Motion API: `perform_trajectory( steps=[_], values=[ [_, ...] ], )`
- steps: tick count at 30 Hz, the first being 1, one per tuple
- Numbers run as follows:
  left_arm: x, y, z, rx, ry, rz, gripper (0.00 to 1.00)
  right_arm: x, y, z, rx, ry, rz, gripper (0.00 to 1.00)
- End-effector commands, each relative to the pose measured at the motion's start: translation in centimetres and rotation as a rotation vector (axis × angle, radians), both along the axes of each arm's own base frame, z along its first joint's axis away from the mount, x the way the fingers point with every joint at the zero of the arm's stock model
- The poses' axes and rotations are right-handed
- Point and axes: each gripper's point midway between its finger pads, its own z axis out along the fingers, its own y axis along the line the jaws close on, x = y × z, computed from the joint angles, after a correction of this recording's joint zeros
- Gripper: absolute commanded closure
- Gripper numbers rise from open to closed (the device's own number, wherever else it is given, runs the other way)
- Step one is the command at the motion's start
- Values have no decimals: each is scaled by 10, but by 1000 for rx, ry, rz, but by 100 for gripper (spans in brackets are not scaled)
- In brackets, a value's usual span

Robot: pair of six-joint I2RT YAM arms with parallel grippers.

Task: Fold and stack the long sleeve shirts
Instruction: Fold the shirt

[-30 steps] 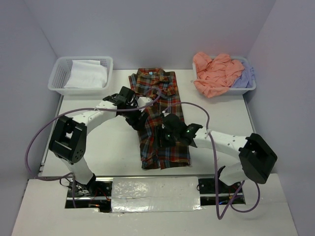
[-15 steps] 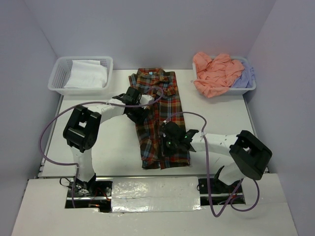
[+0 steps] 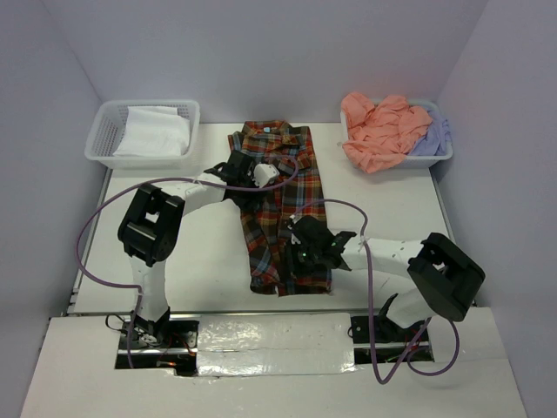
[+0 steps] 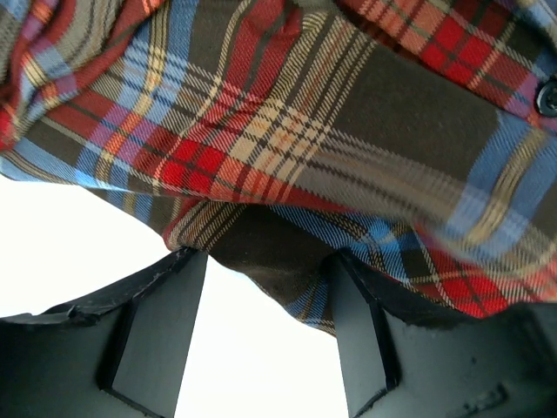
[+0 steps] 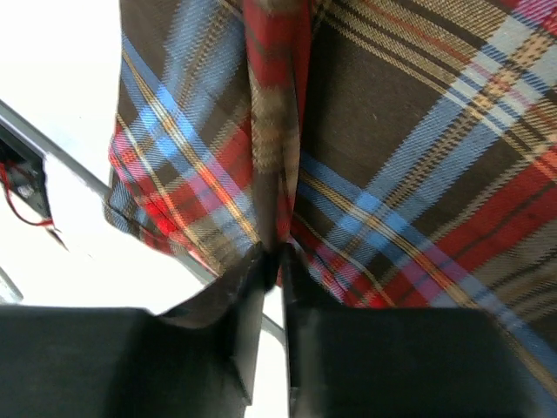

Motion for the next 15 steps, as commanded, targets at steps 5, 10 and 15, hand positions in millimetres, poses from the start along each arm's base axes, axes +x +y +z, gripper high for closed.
perform_trajectory(
  steps=[5, 10, 15],
  values=[
    [-3, 2, 33, -2, -83, -141, 28, 3, -3, 4, -50, -3, 43, 58],
    [-54, -16, 81, -111, -36, -393, 23, 12, -1, 41, 8, -89, 38, 56],
    [-125, -21, 114, -173, -29, -765, 19, 39, -27, 76, 83, -149, -97, 57]
  ],
)
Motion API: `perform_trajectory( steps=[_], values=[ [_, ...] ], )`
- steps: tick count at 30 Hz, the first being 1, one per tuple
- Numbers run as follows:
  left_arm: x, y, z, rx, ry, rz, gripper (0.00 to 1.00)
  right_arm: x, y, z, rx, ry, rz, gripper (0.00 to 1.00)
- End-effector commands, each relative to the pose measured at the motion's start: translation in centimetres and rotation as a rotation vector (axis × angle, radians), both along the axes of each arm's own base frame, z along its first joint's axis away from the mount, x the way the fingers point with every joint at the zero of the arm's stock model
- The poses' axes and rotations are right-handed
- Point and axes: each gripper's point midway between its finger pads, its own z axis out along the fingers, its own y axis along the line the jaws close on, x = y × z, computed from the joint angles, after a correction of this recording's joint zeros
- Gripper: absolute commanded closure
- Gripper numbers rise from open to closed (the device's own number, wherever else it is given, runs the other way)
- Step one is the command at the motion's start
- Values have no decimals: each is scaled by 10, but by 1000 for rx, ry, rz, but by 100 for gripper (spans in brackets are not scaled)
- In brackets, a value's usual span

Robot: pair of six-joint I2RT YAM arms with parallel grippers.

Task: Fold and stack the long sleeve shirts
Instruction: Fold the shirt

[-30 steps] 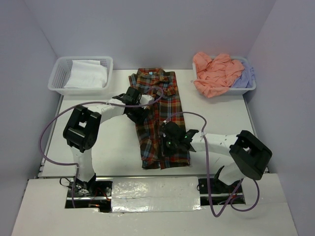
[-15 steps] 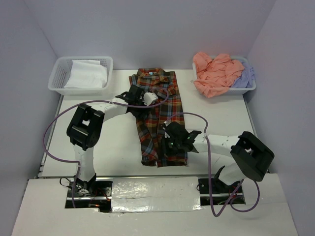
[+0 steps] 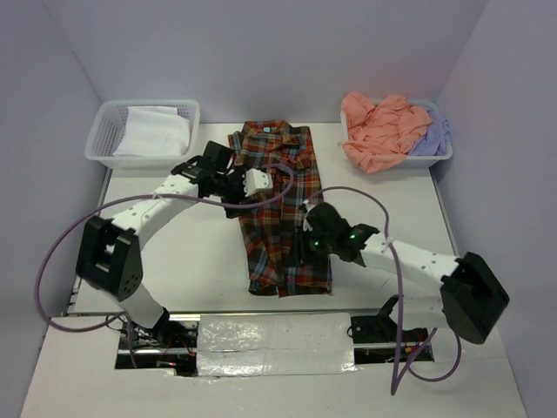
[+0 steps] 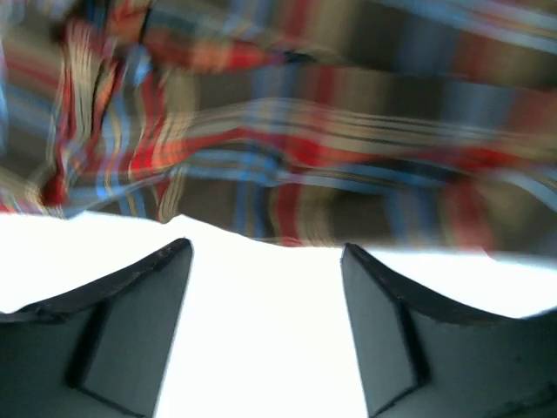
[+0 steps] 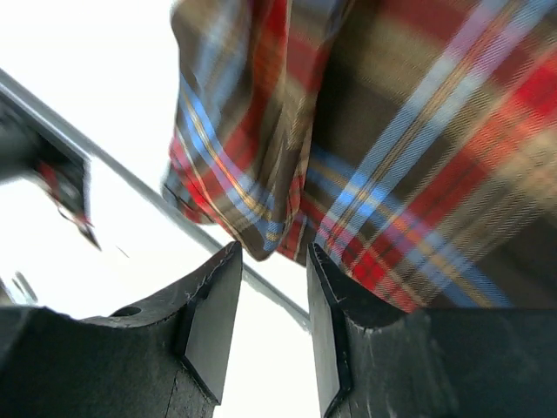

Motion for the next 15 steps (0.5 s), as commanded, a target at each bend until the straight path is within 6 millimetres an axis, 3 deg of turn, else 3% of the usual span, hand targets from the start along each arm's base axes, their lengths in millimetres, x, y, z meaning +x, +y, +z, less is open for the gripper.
perform_trajectory(
  steps=[1, 2, 3, 6, 7, 8, 9, 10, 12, 15],
  values=[
    [-74, -5, 18, -50, 43, -375, 15, 27, -16, 39, 74, -81, -100, 57],
    [-105, -1, 15, -55, 123, -455, 4, 36, -27, 41, 79, -80, -152, 57],
    [-115, -1, 19, -47, 65, -565, 4, 38, -34, 46, 94, -95, -178, 59],
    [-158, 3, 6, 12, 38, -757, 5, 49, -47, 54, 106, -138, -235, 61],
    [-173, 6, -11, 42, 52, -786, 6, 51, -48, 56, 109, -152, -233, 61],
    [-178, 5, -17, 66, 31, -794, 6, 55, -46, 60, 119, -169, -232, 61],
    [-174, -8, -12, 88, -105, -832, 6, 61, -44, 62, 119, -174, -222, 59],
    [-185, -4, -30, 107, -118, -850, 6, 66, -42, 62, 118, -175, -218, 58],
    [-191, -19, -24, 105, -284, -890, 4, 84, -33, 65, 117, -184, -208, 58],
    [-190, -34, -31, 107, -448, -916, 1, 114, -21, 65, 134, -181, -209, 57]
  ],
)
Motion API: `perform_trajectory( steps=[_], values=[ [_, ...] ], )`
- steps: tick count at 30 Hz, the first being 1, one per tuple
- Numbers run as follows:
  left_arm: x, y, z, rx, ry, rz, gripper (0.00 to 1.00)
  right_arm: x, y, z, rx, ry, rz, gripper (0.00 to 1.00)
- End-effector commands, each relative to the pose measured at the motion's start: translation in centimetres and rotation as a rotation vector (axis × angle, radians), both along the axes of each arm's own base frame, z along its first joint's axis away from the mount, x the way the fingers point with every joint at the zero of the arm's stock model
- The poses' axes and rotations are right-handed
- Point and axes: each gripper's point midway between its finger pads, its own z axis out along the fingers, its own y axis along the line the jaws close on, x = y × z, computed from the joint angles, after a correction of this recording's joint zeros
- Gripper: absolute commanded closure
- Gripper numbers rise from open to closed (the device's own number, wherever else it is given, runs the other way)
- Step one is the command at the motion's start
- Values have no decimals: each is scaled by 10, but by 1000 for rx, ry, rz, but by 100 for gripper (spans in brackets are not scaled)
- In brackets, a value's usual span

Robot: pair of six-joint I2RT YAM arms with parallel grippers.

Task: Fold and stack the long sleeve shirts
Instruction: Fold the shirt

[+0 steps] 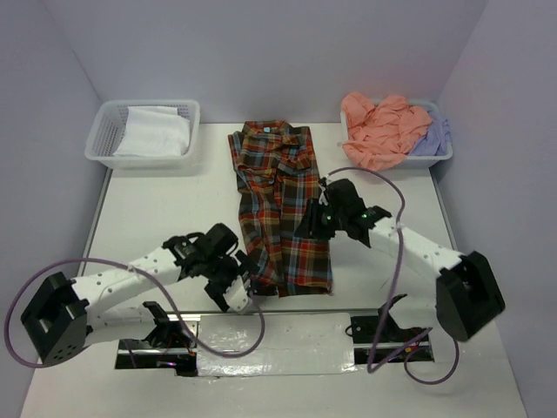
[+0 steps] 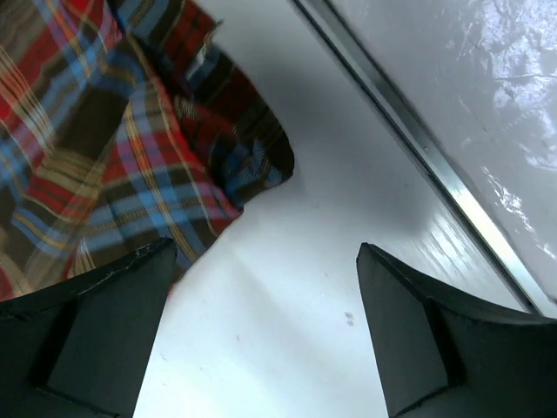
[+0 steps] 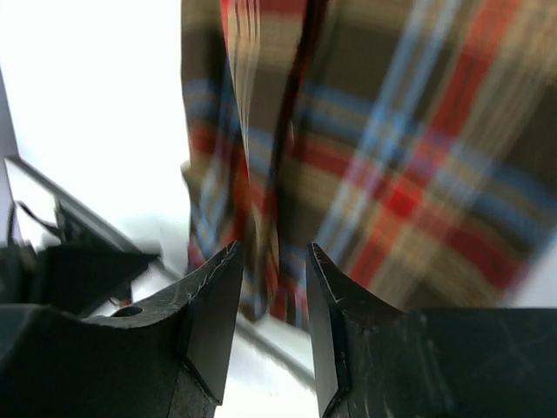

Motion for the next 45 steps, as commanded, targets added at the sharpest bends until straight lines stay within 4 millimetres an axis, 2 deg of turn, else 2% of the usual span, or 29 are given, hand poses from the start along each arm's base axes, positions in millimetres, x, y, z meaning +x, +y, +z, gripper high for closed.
perform_trajectory(
  steps=[1, 2, 3, 5, 6, 7, 8, 9, 12, 13, 17, 18, 20, 21, 23, 24, 26, 27, 29, 30, 32, 33, 36, 41, 44, 45],
  values=[
    [31, -36, 24, -161, -279, -49, 1, 48, 21, 23, 67, -86, 13, 57],
    [30, -39, 22, -162, -270, -36, 1, 55, 25, 24, 91, -78, 20, 57],
    [27, -42, 16, -153, -255, -38, 1, 70, 34, 23, 97, -70, 23, 55],
    [27, -48, 12, -158, -239, -14, 2, 88, 38, 19, 88, -64, 17, 50],
    [22, -50, 6, -153, -212, -8, 2, 105, 44, 16, 82, -58, 14, 48],
    [16, -48, -3, -140, -196, -11, 2, 114, 46, 13, 76, -55, 8, 47],
    [17, -51, -4, -153, -209, -6, 1, 131, 50, 9, 67, -50, -5, 47],
    [9, -47, -17, -134, -202, -21, 1, 140, 51, 9, 61, -53, -17, 47],
    [7, -42, -30, -120, -214, -9, 2, 170, 60, 4, 39, -70, -20, 47],
    [4, -37, -39, -105, -203, -6, 5, 181, 66, 0, 33, -65, -15, 47],
    [-6, -40, -43, -135, -172, -18, 16, 206, 68, -24, -29, -45, -32, 46],
    [-8, -41, -44, -138, -161, -17, 29, 209, 69, -28, -34, -40, -30, 46],
    [-11, -46, -42, -147, -158, -17, 41, 215, 73, -40, -46, -22, -25, 46],
    [-12, -45, -42, -145, -154, -22, 51, 216, 76, -42, -33, -15, -16, 46],
    [-19, -45, -42, -136, -145, -47, 61, 221, 80, -51, -25, -1, -19, 46],
    [-26, -40, -45, -108, -117, -58, 73, 222, 82, -53, -21, 4, -19, 46],
    [-34, -40, -41, -97, -84, -64, 88, 226, 82, -60, -34, 19, -32, 46],
    [-42, -34, -43, -64, -44, -64, 95, 228, 83, -60, -32, 19, -34, 46],
    [-49, -37, -36, -66, -11, -52, 96, 230, 87, -60, -14, 18, -36, 51],
    [-50, -36, -36, -60, 1, -41, 96, 232, 89, -59, 2, 17, -36, 63],
    [-50, -36, -35, -62, -3, -43, 96, 235, 95, -56, 43, 18, -43, 77],
    [-50, -36, -34, -63, -5, -45, 95, 238, 97, -53, 59, 6, -47, 88],
    [-53, -37, -33, -57, 15, -45, 91, 242, 95, -47, 77, -8, -96, 100],
    [-52, -36, -30, -41, 18, -22, 85, 245, 95, -37, 120, -26, -124, 100],
    [-47, -39, -27, -54, 10, 11, 82, 238, 103, -34, 139, -10, -61, 78],
    [-45, -41, -26, -58, 25, 53, 82, 232, 101, -32, 129, -6, -53, 67]
  ],
)
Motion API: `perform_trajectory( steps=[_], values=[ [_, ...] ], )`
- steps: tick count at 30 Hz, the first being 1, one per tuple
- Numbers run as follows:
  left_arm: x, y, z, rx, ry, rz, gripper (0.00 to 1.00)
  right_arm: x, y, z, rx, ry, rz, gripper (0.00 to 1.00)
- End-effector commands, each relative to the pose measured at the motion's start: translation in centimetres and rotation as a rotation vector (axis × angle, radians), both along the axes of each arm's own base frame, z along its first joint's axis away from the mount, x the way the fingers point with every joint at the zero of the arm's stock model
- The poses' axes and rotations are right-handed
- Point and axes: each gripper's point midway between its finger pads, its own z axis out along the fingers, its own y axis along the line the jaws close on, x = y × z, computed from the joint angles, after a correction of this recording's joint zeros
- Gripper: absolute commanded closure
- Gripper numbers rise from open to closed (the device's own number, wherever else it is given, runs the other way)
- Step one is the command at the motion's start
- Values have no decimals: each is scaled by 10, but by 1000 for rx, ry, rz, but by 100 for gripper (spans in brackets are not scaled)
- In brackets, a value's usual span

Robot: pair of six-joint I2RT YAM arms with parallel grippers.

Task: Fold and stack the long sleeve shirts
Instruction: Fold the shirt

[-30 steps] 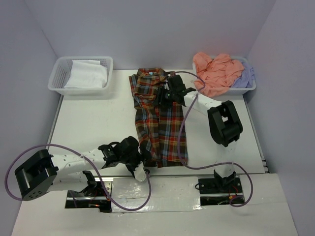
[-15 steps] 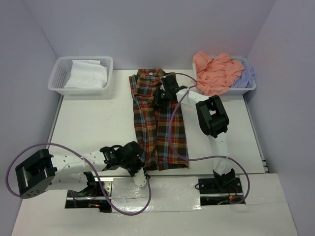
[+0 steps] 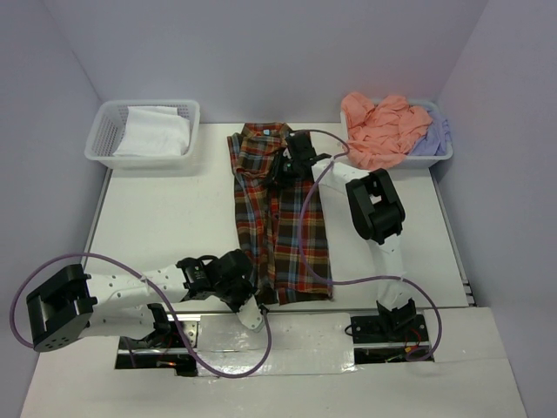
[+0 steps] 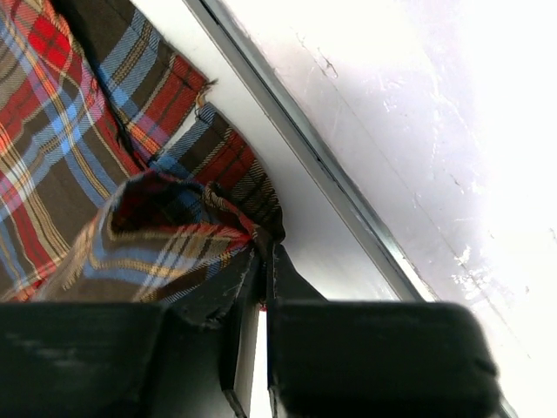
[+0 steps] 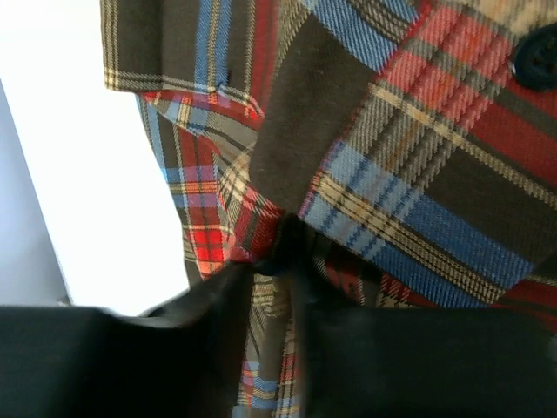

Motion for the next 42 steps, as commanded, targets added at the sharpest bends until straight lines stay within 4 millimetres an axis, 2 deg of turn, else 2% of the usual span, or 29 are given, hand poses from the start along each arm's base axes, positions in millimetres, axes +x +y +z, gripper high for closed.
perform_trajectory(
  steps=[1, 2, 3, 4, 5, 6, 7, 8, 9, 10, 11, 14, 15, 16, 17, 19, 21, 23, 26, 29, 30, 34, 37, 42],
  values=[
    [-3, -10, 13, -36, 59, 70, 81, 4, 3, 34, 38, -94, 42, 63],
    [2, -13, 16, -51, 45, 96, 80, 1, -1, 39, 17, -111, 35, 55],
    [5, -14, 17, -57, 46, 119, 79, -8, -9, 50, -3, -122, 32, 53],
    [7, -16, 20, -66, 36, 125, 78, -13, -16, 53, -33, -135, 36, 52],
    [9, -16, 20, -67, 21, 119, 76, -16, -23, 77, -40, -183, 30, 50],
    [9, -16, 21, -67, 15, 117, 76, -25, -35, 71, -95, -183, 25, 50],
    [10, -15, 21, -66, 8, 116, 75, -30, -41, 77, -113, -199, 19, 49],
    [12, -15, 22, -66, 0, 114, 73, -34, -47, 99, -114, -245, 7, 49],
    [11, -14, 20, -58, -1, 109, 71, -41, -57, 93, -150, -243, -3, 50],
    [11, -13, 19, -53, -3, 102, 69, -45, -60, 98, -153, -257, -1, 51],
    [10, -13, 19, -50, -6, 91, 65, -50, -60, 109, -142, -279, 6, 57],
    [8, -13, 17, -45, 5, 83, 60, -71, -46, 111, -149, -310, 90, 69],
    [8, -13, 17, -46, 6, 80, 60, -78, -39, 108, -156, -311, 119, 72],
    [8, -13, 17, -45, 4, 81, 59, -94, -21, 106, -142, -314, 186, 75],
    [9, -14, 17, -45, 4, 85, 58, -102, -14, 102, -127, -299, 214, 80],
    [12, -14, 17, -46, -8, 92, 57, -127, 7, 87, -81, -254, 282, 85],
    [13, -14, 16, -46, -19, 92, 57, -140, 12, 60, -88, -178, 284, 90],
    [17, -15, 18, -51, -34, 101, 56, -153, 10, 33, -131, -114, 264, 95],
    [15, -14, 16, -45, -25, 98, 56, -161, -2, 13, -158, -74, 223, 99],
    [13, -13, 13, -37, -15, 96, 52, -166, -11, 5, -189, -59, 205, 100],
    [13, -13, 12, -37, -15, 96, 47, -164, -14, 4, -203, -64, 195, 100],
    [14, -12, 10, -34, -15, 104, 36, -171, -19, -4, -215, -46, 197, 100],
    [17, -11, 8, -31, -30, 118, 31, -175, -19, -5, -202, -34, 194, 100],
    [20, -8, 2, -20, -46, 129, 28, -182, -24, -5, -197, -27, 185, 100]
  ],
)
